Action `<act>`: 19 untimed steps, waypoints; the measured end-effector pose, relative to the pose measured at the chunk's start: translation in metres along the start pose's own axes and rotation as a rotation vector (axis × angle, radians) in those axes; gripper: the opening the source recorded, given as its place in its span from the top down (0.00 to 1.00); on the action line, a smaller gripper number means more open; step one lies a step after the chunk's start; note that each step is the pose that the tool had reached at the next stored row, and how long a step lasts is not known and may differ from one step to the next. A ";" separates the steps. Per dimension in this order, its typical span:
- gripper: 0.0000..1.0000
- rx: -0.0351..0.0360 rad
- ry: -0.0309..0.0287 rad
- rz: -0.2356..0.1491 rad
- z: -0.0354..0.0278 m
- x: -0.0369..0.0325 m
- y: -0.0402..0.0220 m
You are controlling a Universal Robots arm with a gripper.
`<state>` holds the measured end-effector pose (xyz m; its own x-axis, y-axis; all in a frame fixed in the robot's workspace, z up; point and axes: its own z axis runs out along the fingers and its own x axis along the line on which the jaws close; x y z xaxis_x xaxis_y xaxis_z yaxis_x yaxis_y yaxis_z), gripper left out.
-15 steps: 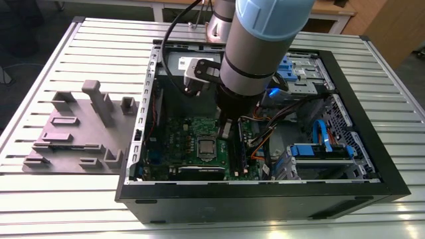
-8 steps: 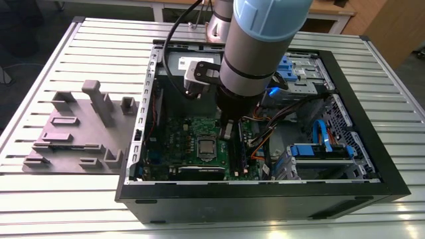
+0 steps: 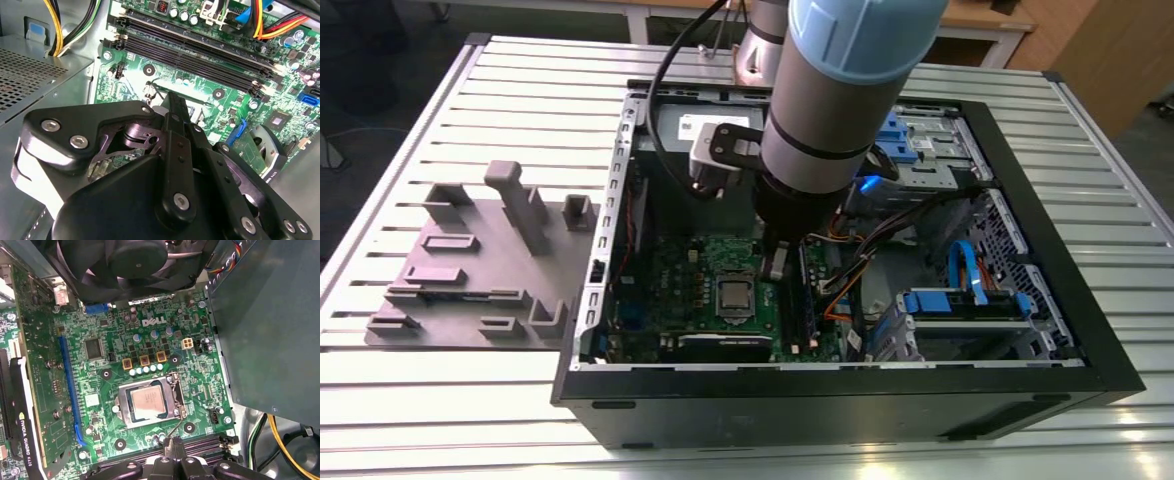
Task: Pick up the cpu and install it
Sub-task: 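Install the first cpu locking lever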
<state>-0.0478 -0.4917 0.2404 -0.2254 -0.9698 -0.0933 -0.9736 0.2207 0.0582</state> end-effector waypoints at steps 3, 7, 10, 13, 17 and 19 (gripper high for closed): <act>0.89 -0.0002 -0.0001 -0.001 0.0002 0.0003 0.0012; 0.89 -0.0039 0.0020 -0.040 0.0005 0.0005 0.0019; 0.89 -0.0082 0.0046 -0.089 0.0014 0.0006 0.0018; 0.89 -0.0071 0.0042 -0.106 0.0040 0.0009 0.0016; 0.89 -0.0054 0.0042 -0.113 0.0064 0.0014 0.0015; 0.89 -0.0061 0.0048 -0.129 0.0069 0.0021 0.0015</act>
<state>-0.0499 -0.4927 0.2334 -0.0982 -0.9906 -0.0956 -0.9942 0.0936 0.0521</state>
